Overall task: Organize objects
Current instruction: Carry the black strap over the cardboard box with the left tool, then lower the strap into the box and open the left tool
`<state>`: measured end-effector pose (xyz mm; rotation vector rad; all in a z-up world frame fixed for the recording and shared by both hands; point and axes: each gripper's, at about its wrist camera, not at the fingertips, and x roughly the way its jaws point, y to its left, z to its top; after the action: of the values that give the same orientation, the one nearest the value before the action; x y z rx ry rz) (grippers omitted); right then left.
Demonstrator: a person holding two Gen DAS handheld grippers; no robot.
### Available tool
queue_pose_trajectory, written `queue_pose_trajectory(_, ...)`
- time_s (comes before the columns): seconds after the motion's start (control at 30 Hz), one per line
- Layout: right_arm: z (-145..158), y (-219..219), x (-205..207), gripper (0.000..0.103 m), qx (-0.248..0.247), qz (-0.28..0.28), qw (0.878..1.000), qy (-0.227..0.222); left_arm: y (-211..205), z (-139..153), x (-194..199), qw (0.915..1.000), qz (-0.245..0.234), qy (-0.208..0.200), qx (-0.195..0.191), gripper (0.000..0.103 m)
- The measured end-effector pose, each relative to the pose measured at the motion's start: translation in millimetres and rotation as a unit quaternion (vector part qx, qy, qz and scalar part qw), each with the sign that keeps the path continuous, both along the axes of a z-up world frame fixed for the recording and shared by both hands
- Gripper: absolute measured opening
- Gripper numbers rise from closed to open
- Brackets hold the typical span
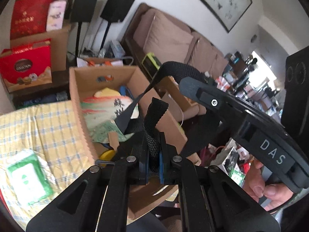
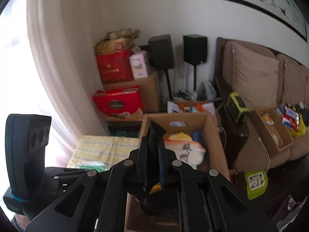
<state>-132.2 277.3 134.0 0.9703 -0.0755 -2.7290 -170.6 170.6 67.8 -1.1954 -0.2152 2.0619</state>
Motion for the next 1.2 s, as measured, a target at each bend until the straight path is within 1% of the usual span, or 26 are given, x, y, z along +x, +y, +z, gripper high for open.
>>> queue_pose_trajectory(0.2,-26,30,-11,0.008,-0.01,-0.027,0.999,-0.024,32,-21,-5,0.9996,-0.018,-0.015,-0.018,0.007)
queue_pose_trajectory(0.37,-47,47,-17,0.008,-0.012,-0.039,0.998,-0.043,49,-30,-11,0.9987,-0.036,-0.034,-0.016,0.008)
queue_pose_trajectory(0.47,-59,53,-22,0.012,-0.007,-0.045,0.997,-0.058,51,-35,-14,0.9983,-0.033,-0.03,-0.037,0.013)
queue_pose_trajectory(0.57,-69,54,-28,0.017,0.005,-0.047,0.996,-0.072,44,-41,-19,0.998,-0.019,-0.027,-0.055,0.027)
queue_pose_trajectory(0.63,-75,54,-30,0.029,0.02,-0.059,0.995,-0.075,35,-45,-23,0.9979,-0.007,-0.032,-0.056,0.047)
queue_pose_trajectory(0.67,-78,55,-31,0.039,0.024,-0.066,0.995,-0.075,31,-48,-25,0.9977,0.0,-0.035,-0.058,0.051)
queue_pose_trajectory(0.7,-79,55,-31,0.043,0.022,-0.068,0.995,-0.075,25,-49,-26,0.9975,0.008,-0.034,-0.061,0.055)
queue_pose_trajectory(0.77,-81,58,-31,0.044,0.013,-0.069,0.995,-0.077,17,-49,-26,0.9972,0.013,-0.03,-0.067,0.057)
queue_pose_trajectory(0.83,-81,57,-29,0.047,0.015,-0.067,0.995,-0.076,8,-49,-25,0.9968,0.021,-0.025,-0.073,0.067)
queue_pose_trajectory(0.93,-79,53,-25,0.049,0.018,-0.062,0.995,-0.07,-7,-46,-24,0.9965,0.036,-0.015,-0.074,0.073)
queue_pose_trajectory(0.97,-78,51,-24,0.052,0.018,-0.061,0.996,-0.069,-12,-45,-23,0.9963,0.041,-0.012,-0.074,0.074)
queue_pose_trajectory(1.03,-76,46,-21,0.058,0.025,-0.06,0.996,-0.061,-24,-43,-20,0.9956,0.055,-0.008,-0.075,0.085)
queue_pose_trajectory(1.07,-76,43,-20,0.066,0.028,-0.059,0.996,-0.059,-27,-42,-20,0.9952,0.061,-0.004,-0.076,0.087)
queue_pose_trajectory(1.1,-77,41,-20,0.076,0.029,-0.057,0.996,-0.061,-33,-40,-19,0.9945,0.069,0.002,-0.078,0.09)
queue_pose_trajectory(1.13,-77,39,-19,0.079,0.028,-0.054,0.996,-0.061,-38,-37,-18,0.9938,0.076,0.008,-0.081,0.092)
queue_pose_trajectory(1.2,-77,31,-16,0.082,0.032,-0.047,0.997,-0.056,-49,-33,-15,0.992,0.089,0.023,-0.086,0.095)
